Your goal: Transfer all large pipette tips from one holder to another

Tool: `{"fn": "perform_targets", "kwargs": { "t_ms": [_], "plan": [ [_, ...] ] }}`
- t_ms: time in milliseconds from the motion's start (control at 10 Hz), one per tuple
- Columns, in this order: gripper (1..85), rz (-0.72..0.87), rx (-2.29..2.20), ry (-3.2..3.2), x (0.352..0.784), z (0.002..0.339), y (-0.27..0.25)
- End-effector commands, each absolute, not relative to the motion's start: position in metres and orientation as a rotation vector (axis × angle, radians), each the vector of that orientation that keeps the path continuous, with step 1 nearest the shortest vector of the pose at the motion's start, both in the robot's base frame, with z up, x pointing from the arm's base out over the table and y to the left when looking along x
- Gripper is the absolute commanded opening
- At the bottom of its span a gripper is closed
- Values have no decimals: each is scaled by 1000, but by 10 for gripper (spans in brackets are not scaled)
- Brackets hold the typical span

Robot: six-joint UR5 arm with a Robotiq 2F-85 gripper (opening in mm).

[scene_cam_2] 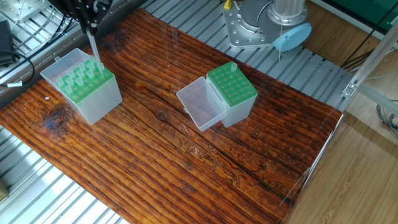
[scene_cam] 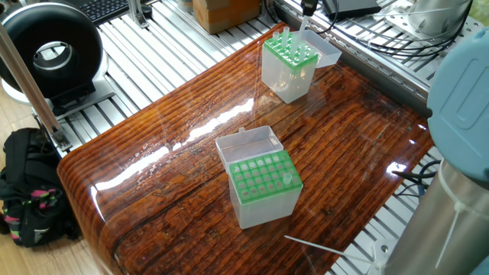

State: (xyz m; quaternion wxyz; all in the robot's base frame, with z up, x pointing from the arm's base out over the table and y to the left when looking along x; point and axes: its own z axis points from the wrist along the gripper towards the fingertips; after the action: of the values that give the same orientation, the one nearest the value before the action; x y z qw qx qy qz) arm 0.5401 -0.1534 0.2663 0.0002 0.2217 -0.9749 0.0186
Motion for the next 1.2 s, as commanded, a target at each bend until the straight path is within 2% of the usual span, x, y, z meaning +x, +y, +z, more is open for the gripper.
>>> {"fn": "perform_targets", "kwargs": {
  "t_ms": [0, 700, 1100],
  "plan": [
    [70, 45, 713, -3059, 540, 266, -152],
    [197, 55, 747, -3038, 538, 267, -155],
    [300, 34, 756, -3032, 536, 267, -152]
  ]
}}
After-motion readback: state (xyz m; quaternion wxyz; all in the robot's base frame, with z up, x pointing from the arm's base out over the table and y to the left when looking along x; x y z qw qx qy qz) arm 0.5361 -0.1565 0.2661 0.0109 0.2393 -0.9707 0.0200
